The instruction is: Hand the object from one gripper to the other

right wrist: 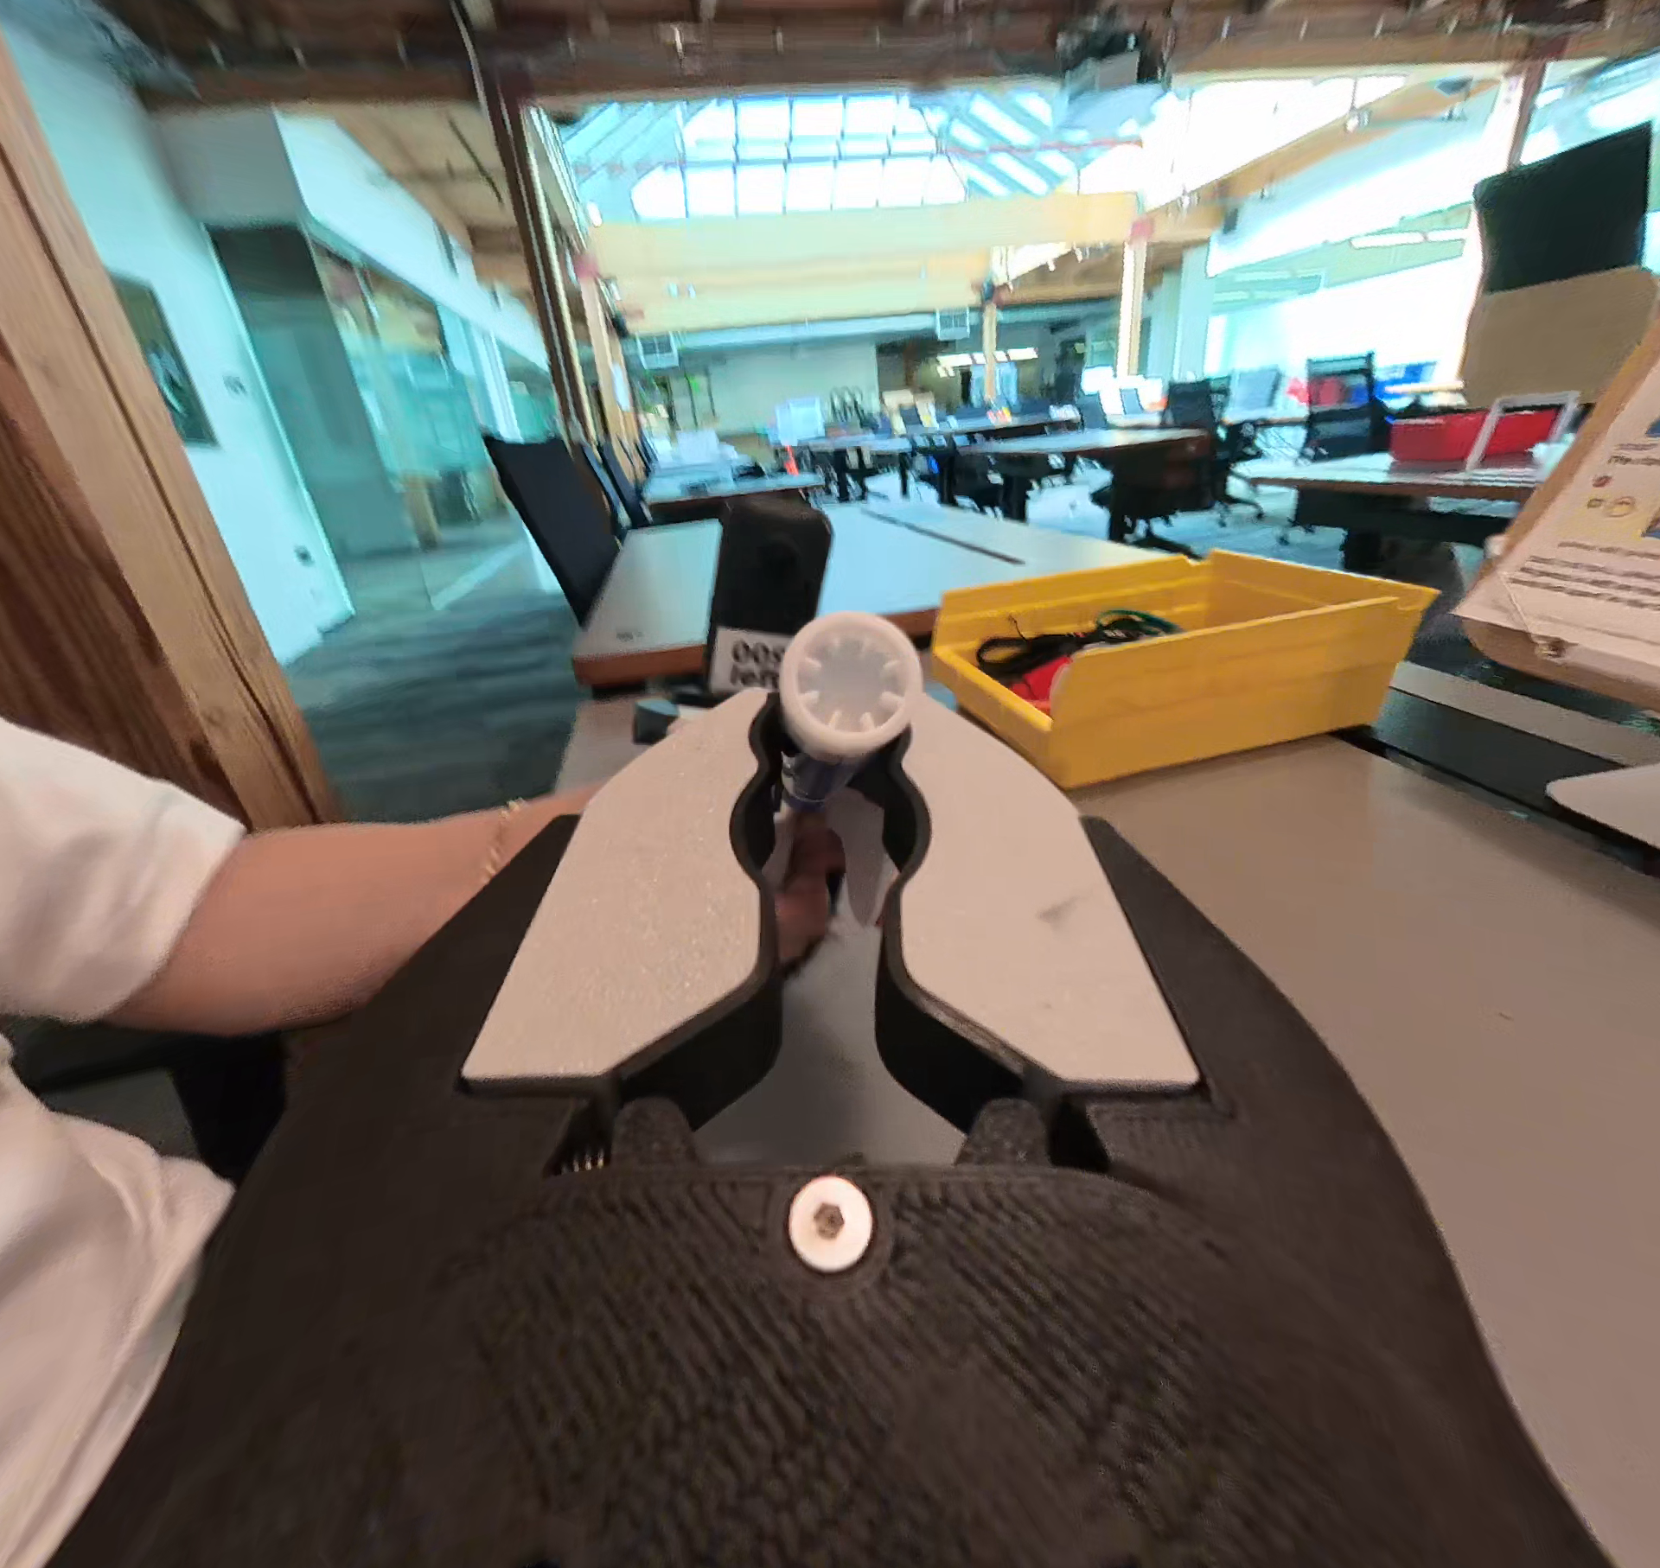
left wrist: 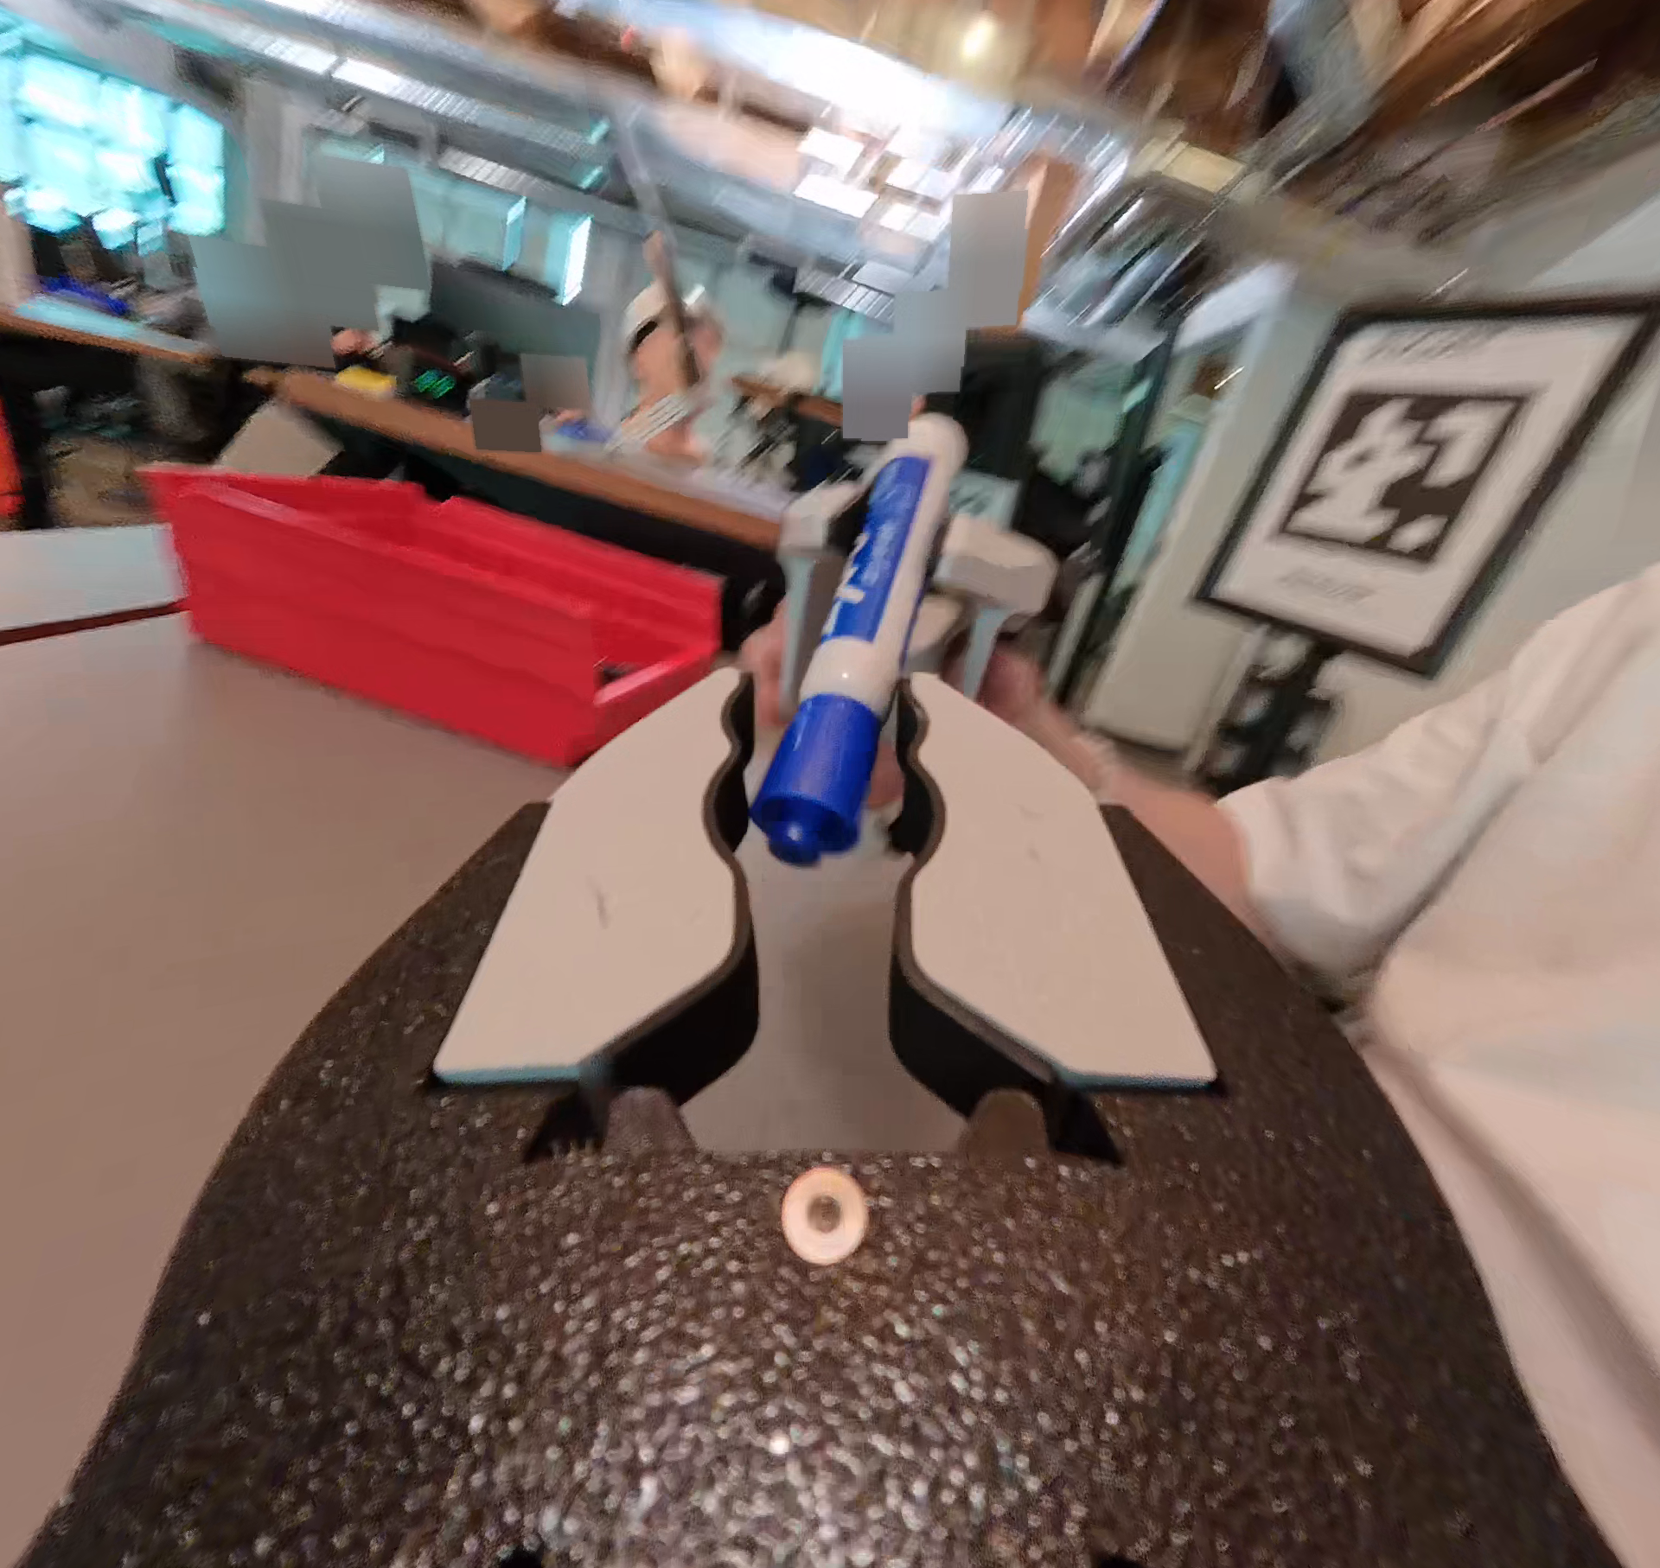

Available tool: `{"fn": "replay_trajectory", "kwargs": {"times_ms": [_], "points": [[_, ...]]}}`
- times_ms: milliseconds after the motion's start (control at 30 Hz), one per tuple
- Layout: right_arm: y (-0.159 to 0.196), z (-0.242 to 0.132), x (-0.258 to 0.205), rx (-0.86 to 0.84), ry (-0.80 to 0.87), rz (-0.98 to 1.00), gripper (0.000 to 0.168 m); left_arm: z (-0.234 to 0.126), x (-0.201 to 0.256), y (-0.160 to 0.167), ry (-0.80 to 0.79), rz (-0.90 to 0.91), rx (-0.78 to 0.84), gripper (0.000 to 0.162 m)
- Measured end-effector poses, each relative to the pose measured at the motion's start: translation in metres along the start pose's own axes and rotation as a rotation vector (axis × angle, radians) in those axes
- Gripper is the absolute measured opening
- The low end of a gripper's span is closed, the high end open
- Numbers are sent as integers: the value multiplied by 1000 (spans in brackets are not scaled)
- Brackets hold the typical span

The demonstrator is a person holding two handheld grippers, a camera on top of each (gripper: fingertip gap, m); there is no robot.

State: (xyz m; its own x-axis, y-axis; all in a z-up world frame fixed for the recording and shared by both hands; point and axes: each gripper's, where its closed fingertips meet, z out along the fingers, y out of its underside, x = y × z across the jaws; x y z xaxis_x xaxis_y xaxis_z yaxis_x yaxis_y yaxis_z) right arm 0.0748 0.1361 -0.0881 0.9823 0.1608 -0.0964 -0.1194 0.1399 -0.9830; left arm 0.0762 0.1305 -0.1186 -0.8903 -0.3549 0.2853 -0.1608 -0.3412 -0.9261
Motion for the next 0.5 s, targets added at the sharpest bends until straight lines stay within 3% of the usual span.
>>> {"fn": "replay_trajectory", "kwargs": {"times_ms": [67, 133, 233, 300, 500], "points": [[0, -5, 11, -67, 107, -99, 19, -5, -17, 11, -146, 106, -134, 48], [1, -13, 25, -162, 227, -199, 19, -12, -29, 8, -301, 239, -230, 54], [4, -26, 47, -307, 424, -395, 19, -7, -21, -22, -459, 406, -227, 52], [11, -30, 57, -411, 519, -549, 20, 6, -4, -34, -517, 486, -219, 40], [35, -19, 53, -578, 543, -819, 20, 33, 12, -14, -646, 575, -377, 34]]}}
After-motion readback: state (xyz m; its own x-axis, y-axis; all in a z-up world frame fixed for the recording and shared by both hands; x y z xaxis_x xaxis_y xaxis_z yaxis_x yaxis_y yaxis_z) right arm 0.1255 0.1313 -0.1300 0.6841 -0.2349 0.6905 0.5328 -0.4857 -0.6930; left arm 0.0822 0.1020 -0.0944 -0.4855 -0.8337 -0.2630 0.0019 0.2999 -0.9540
